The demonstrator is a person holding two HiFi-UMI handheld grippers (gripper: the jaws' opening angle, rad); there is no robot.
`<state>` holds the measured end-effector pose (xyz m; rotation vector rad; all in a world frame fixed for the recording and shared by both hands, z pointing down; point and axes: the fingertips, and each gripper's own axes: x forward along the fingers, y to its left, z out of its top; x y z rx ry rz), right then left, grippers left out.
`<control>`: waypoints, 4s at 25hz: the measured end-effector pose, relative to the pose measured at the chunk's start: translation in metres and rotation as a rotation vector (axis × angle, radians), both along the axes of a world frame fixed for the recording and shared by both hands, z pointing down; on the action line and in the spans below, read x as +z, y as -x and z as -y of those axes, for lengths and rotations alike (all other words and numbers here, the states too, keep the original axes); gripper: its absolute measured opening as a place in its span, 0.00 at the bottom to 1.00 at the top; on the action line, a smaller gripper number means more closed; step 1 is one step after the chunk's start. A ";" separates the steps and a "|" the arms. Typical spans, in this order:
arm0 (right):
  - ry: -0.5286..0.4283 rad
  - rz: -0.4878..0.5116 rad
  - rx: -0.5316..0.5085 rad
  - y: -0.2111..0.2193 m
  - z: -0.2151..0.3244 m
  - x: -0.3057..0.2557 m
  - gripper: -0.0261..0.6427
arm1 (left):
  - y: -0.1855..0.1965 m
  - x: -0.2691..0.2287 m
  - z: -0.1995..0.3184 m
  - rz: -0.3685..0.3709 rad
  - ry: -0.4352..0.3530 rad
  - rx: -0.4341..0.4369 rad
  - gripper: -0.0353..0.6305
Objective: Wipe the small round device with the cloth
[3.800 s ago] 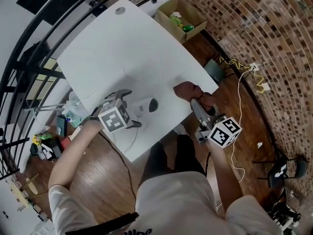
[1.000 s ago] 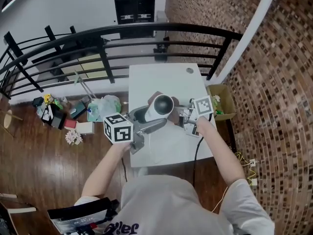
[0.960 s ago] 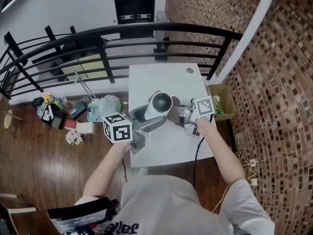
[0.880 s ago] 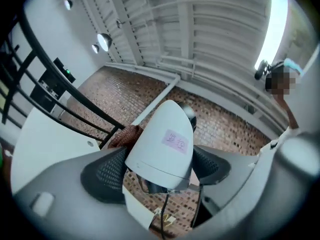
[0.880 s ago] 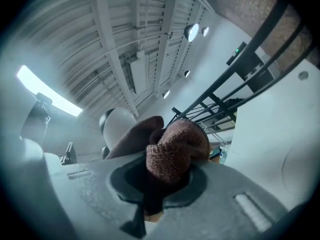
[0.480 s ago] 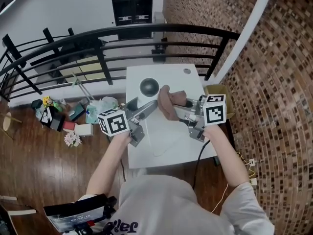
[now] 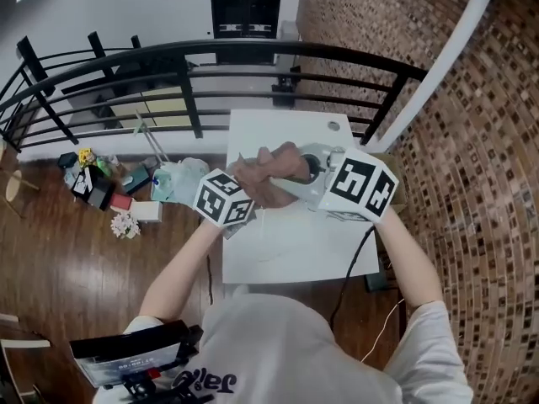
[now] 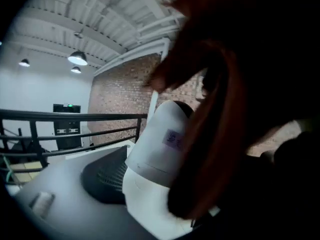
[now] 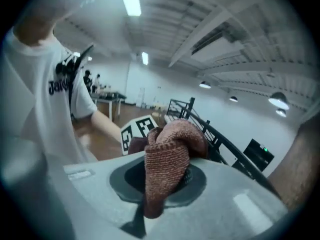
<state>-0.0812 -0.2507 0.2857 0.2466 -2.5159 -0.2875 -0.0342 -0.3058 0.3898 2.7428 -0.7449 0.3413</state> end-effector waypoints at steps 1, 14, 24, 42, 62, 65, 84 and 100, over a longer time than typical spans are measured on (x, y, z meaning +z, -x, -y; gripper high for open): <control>-0.051 -0.112 -0.024 0.007 0.004 0.010 0.08 | -0.006 -0.002 -0.004 0.018 -0.012 0.030 0.69; 0.372 -0.345 0.001 -0.005 0.062 0.078 0.08 | -0.015 0.005 -0.043 0.080 -0.052 0.147 0.69; 0.753 -0.090 0.077 -0.037 0.079 0.111 0.08 | -0.020 -0.029 -0.059 -0.210 0.029 0.191 0.69; 0.418 0.302 0.018 -0.029 -0.005 -0.007 0.08 | 0.024 -0.026 0.013 -0.191 0.014 -0.162 0.69; 0.415 0.160 0.157 -0.081 0.055 0.023 0.08 | -0.004 -0.087 -0.025 -0.447 -0.014 0.070 0.69; 0.321 0.198 0.114 -0.075 0.020 -0.008 0.08 | 0.005 -0.081 -0.007 -0.417 -0.003 -0.017 0.69; 0.279 0.114 0.217 -0.092 0.084 -0.024 0.08 | -0.020 -0.082 -0.040 -0.455 0.029 0.115 0.69; 0.138 0.092 -0.058 -0.021 -0.008 -0.044 0.08 | -0.020 -0.055 -0.020 -0.439 0.121 0.012 0.69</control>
